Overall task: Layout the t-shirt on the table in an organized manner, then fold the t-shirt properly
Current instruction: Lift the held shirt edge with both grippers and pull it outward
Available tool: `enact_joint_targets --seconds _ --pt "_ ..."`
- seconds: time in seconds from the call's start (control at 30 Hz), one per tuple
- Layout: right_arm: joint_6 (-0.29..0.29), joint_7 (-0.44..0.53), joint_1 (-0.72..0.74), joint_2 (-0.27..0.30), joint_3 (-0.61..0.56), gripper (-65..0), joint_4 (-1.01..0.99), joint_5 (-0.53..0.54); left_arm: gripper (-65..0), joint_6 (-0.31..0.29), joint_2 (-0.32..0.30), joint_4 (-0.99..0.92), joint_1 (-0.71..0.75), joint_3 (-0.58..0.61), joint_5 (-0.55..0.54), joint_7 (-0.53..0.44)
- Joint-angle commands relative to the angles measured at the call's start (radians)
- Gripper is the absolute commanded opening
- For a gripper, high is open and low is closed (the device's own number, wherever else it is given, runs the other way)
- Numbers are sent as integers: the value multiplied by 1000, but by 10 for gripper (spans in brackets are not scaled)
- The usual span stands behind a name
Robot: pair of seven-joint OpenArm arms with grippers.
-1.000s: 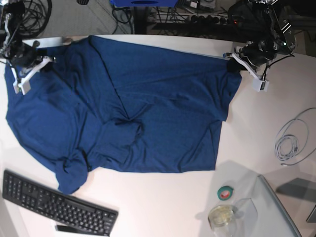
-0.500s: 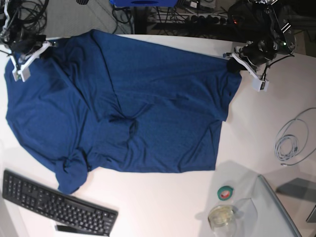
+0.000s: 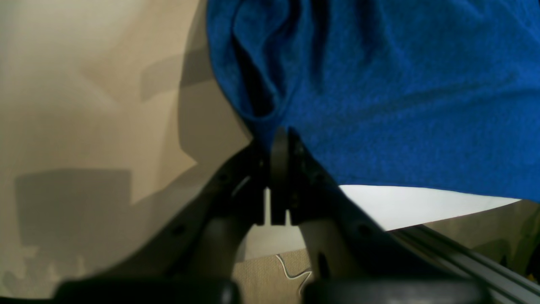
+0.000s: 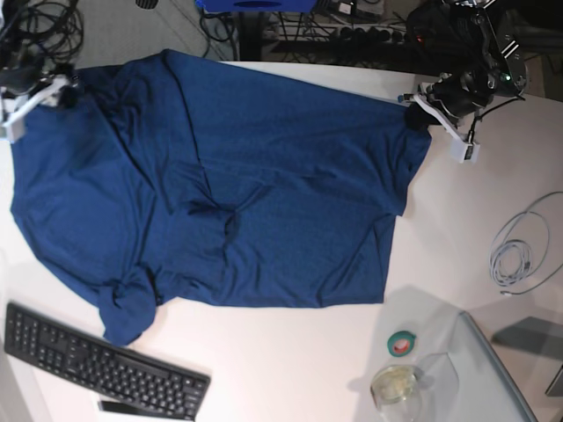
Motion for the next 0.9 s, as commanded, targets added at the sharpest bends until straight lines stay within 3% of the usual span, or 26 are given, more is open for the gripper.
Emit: enact_joint_targets --seconds 0.0,0.1,0.17,0.33,0.5,0.87 --pt "5 19 4 0 76 -258 22 7 -650 -6 -11 12 -1 -6 -14 -8" --pt "8 31 52 -19 243 -221 -24 3 -650 -6 -11 12 -1 -7 -14 -8" --pt "16 34 84 1 291 -219 -109 3 -650 -6 -11 12 -1 -7 -14 -8" --pt "113 37 157 78 292 -224 -387 3 -650 -6 -9 12 -3 -1 -14 -8" --pt "189 37 167 85 287 -224 -472 3 -650 -6 -9 12 -3 -1 -14 -8" --pt "208 36 167 58 149 -227 -464 9 -650 -6 -9 12 -1 -1 -14 -7"
